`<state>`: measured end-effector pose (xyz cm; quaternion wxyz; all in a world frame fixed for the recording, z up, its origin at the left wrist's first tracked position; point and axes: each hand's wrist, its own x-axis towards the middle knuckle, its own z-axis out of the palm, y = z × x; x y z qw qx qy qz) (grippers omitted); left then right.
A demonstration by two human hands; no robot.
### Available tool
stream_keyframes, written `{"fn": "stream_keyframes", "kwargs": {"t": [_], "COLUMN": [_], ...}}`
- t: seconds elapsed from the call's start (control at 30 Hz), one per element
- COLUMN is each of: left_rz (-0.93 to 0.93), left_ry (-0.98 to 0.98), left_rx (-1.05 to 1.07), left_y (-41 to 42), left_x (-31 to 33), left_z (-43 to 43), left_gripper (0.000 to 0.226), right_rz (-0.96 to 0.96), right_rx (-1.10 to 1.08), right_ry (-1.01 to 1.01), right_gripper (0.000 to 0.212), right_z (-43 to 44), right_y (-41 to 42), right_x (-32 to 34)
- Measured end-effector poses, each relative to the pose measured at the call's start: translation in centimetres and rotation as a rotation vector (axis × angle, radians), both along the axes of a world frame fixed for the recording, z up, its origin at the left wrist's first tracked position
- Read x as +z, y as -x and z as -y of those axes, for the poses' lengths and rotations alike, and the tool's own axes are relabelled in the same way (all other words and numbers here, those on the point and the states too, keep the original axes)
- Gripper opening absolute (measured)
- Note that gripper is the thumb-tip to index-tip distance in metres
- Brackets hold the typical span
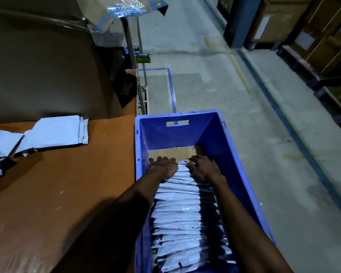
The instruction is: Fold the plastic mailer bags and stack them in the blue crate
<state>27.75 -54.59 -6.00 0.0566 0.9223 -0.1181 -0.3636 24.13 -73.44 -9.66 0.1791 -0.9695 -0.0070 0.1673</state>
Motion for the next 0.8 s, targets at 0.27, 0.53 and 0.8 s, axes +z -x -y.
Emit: {"fn": "stream_keyframes", "kwargs": {"t": [0.27,0.53,0.8], "left_rz": [0.402,0.728,0.925], "left_ry": [0.193,0.393,0.508], "left_rx": [-0.083,-0.101,0.026], "left_y": [2.0,5.7,8.7], "left_x": [5.5,8.3,10.6], "left_z": [-2.8,-8.8,-22.6], "left_gripper": [0.045,0.048,0.041], "right_rz": [0.301,0.455,0.716], "right_rx": [-0.163,-0.261,-0.218], "right_ry": [-0.205,-0.395,-0.462], "right_gripper": [0.046,0.052,0.027], "right_z": [-0.1,-4.5,-20.8], "right_y": [1.8,6.0,10.7], "right_x": [3.5,7.8,14.7]}}
